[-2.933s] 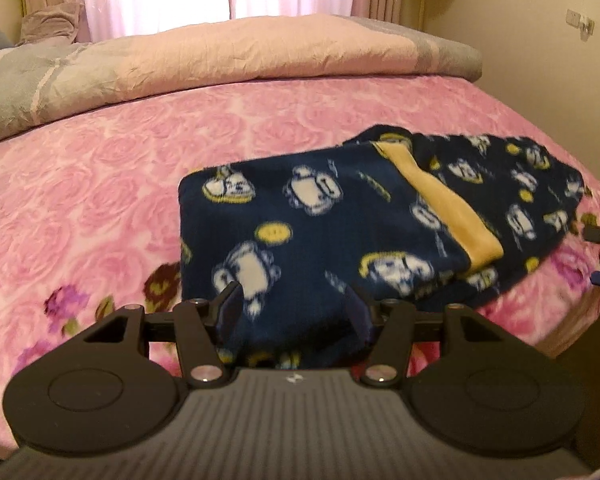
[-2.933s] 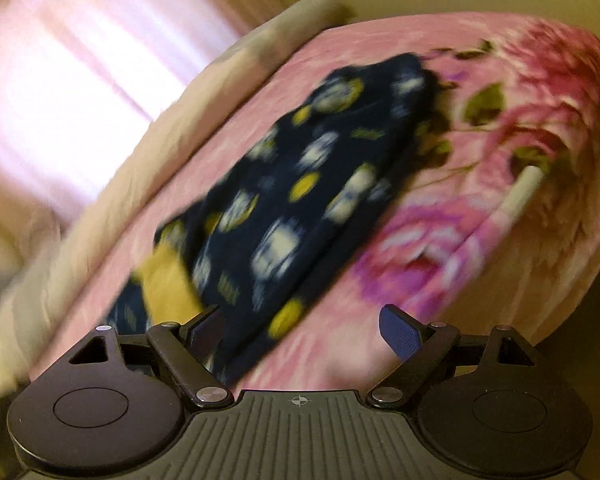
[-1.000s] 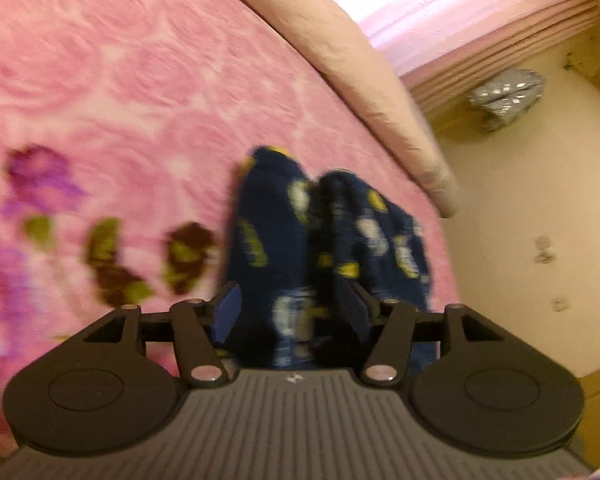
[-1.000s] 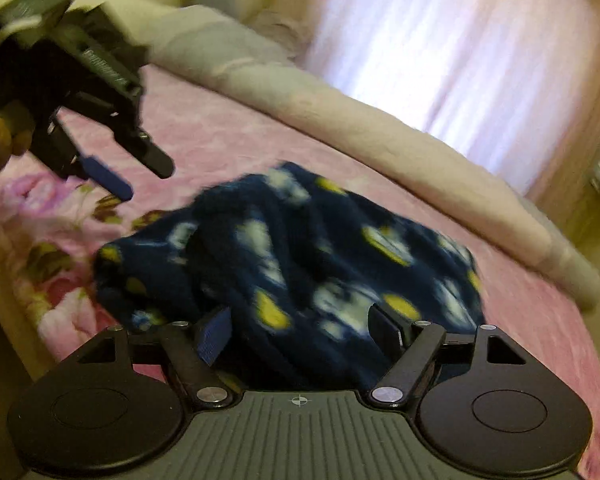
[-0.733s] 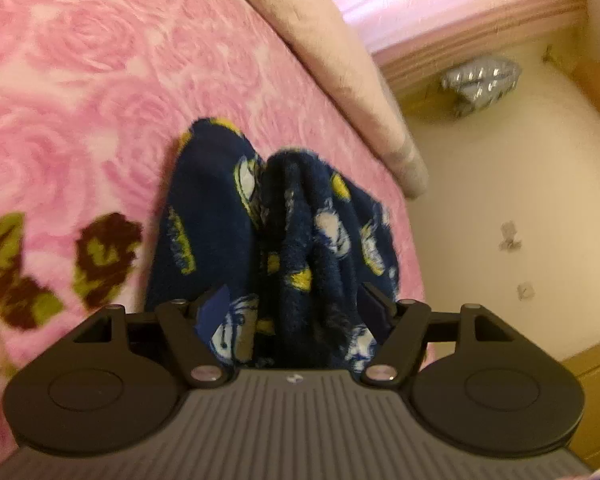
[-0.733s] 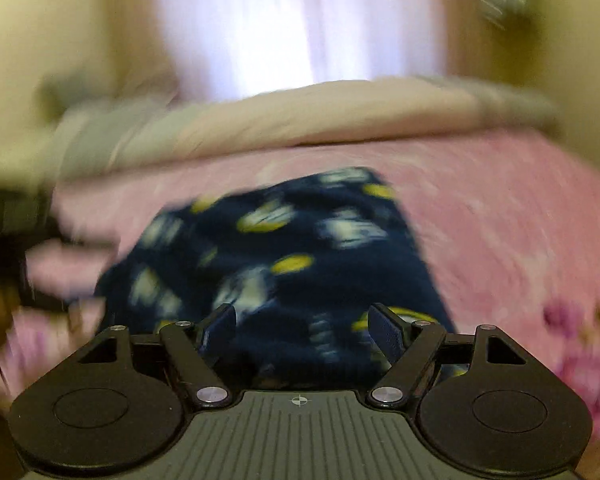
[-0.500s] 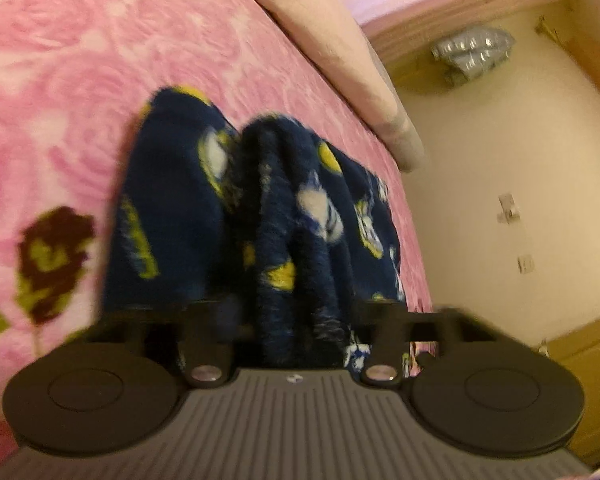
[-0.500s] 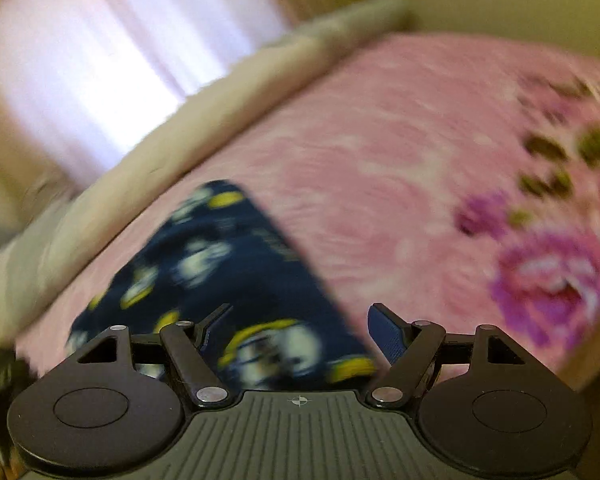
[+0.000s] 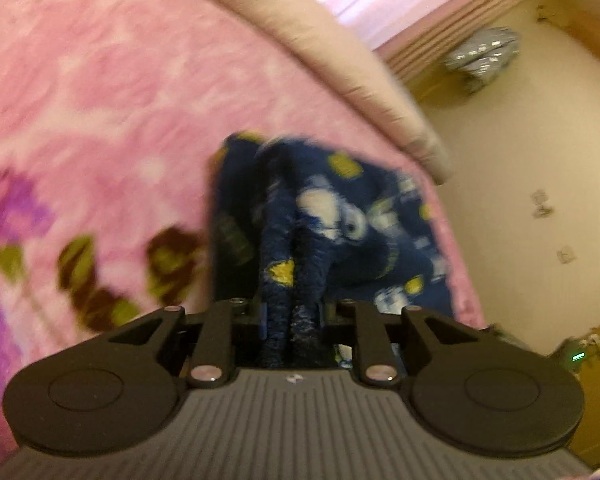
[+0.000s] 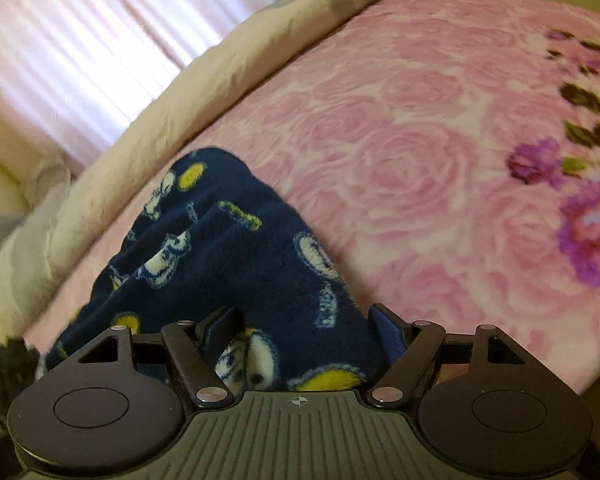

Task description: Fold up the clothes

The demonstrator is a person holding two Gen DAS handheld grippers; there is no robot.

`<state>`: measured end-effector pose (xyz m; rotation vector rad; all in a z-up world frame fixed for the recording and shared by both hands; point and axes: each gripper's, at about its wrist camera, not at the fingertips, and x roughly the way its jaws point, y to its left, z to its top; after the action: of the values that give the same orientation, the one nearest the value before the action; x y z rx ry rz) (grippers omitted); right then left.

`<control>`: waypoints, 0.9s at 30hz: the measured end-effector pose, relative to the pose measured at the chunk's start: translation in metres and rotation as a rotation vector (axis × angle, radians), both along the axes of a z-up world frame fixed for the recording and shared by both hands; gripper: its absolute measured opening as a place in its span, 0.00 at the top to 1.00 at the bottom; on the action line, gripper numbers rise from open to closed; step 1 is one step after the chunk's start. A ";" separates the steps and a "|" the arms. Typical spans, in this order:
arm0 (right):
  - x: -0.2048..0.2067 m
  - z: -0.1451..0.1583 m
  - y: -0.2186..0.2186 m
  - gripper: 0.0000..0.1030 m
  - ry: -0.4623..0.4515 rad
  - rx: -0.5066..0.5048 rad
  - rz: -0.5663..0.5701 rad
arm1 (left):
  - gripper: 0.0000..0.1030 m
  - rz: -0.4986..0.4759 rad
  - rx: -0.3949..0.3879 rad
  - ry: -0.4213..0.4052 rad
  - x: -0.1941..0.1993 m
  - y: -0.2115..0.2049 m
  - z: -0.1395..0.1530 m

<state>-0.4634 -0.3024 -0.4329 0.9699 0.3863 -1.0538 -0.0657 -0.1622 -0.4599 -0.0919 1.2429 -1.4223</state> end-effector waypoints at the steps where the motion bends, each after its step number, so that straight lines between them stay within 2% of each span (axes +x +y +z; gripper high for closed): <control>1: 0.003 -0.002 -0.001 0.26 0.018 -0.003 0.014 | 0.80 0.008 0.003 0.017 0.001 -0.001 -0.004; 3: 0.007 -0.004 -0.002 0.26 0.048 -0.007 0.036 | 0.76 0.003 -0.003 0.045 0.005 -0.001 0.000; 5: 0.005 0.001 -0.006 0.26 0.064 -0.020 0.047 | 0.63 -0.010 -0.024 0.057 0.012 -0.004 0.009; 7: 0.001 0.008 -0.011 0.26 0.070 -0.044 0.055 | 0.41 -0.007 -0.057 0.058 0.024 -0.006 0.017; 10: -0.001 0.021 -0.028 0.26 0.058 -0.094 0.070 | 0.37 0.005 -0.096 0.066 0.042 -0.019 0.025; 12: 0.003 0.028 -0.041 0.26 0.067 -0.111 0.082 | 0.37 0.005 -0.101 0.079 0.053 -0.044 0.023; 14: 0.010 0.031 -0.056 0.26 0.067 -0.109 0.091 | 0.38 0.012 -0.077 0.116 0.061 -0.065 0.017; 15: 0.014 0.030 -0.065 0.26 0.060 -0.097 0.096 | 0.45 0.011 -0.073 0.138 0.062 -0.072 0.015; 16: 0.019 0.029 -0.073 0.26 0.052 -0.082 0.102 | 0.67 0.007 -0.075 0.160 0.061 -0.079 0.012; 17: 0.024 0.028 -0.081 0.26 0.043 -0.070 0.105 | 0.77 0.003 -0.080 0.175 0.060 -0.085 0.010; 18: 0.029 0.027 -0.088 0.26 0.037 -0.061 0.106 | 0.81 0.002 -0.099 0.157 0.058 -0.085 0.011; 19: 0.034 0.027 -0.094 0.26 0.034 -0.059 0.110 | 0.86 0.014 -0.125 0.103 0.054 -0.082 0.015; 22: 0.048 0.027 -0.106 0.26 0.039 -0.081 0.125 | 0.88 0.051 -0.188 -0.075 0.045 -0.071 0.026; 23: 0.053 0.026 -0.110 0.26 0.047 -0.085 0.127 | 0.88 0.064 -0.184 -0.122 0.043 -0.069 0.025; 27: 0.074 0.005 -0.130 0.26 0.098 -0.042 0.136 | 0.84 0.099 -0.106 -0.204 0.035 -0.078 0.012</control>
<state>-0.3895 -0.4321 -0.4275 0.8445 0.5019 -0.9847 -0.0303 -0.2406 -0.4480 -0.0778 0.9829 -1.3748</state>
